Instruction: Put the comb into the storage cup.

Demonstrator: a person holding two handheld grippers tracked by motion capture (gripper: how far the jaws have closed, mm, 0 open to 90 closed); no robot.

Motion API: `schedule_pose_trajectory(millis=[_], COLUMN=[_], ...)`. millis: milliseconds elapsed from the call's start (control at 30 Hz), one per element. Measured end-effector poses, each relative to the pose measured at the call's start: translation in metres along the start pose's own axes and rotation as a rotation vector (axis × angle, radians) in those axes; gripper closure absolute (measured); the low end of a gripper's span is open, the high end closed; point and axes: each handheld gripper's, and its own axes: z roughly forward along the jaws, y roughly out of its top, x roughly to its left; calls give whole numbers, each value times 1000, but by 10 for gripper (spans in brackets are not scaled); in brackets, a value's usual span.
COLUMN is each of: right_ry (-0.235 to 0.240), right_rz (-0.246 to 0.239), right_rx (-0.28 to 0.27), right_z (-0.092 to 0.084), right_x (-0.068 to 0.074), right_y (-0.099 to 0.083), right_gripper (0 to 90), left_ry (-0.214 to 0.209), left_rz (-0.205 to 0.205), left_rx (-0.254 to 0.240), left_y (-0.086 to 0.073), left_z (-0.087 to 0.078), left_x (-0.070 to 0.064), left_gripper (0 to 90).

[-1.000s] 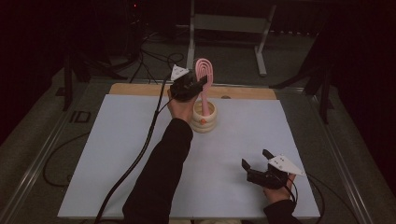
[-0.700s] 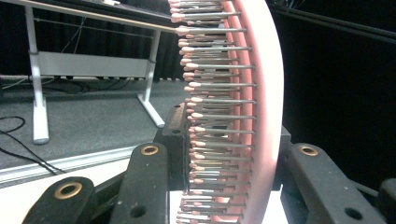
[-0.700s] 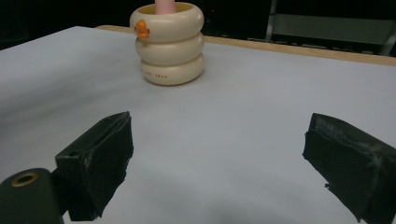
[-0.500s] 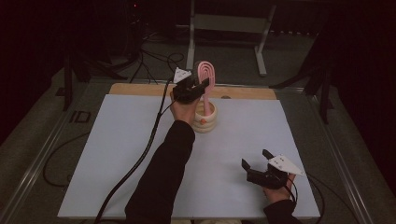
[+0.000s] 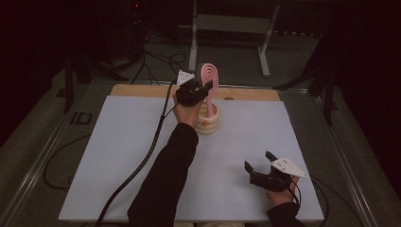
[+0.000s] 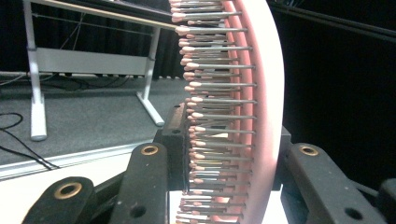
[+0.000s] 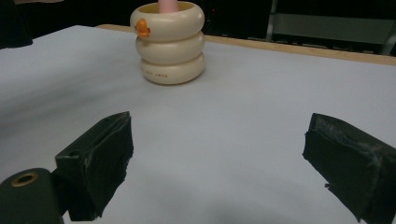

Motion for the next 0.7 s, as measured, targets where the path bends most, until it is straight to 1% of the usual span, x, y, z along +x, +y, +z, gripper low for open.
schedule_pose_trajectory(millis=[233,400,700], right_ry=[-1,0,-1], right_rz=[1,0,1], right_rx=[0,0,0], right_z=[0,0,0], right_x=[0,0,-1], right_y=[0,0,0], right_gripper=[78,78,78], left_ry=[3,4,6], left_rz=[8,10,-3], left_rx=[4,11,15], left_y=[0,-3,-10], left_z=[0,1,3], left_x=[0,0,-1], left_gripper=[648,647,647])
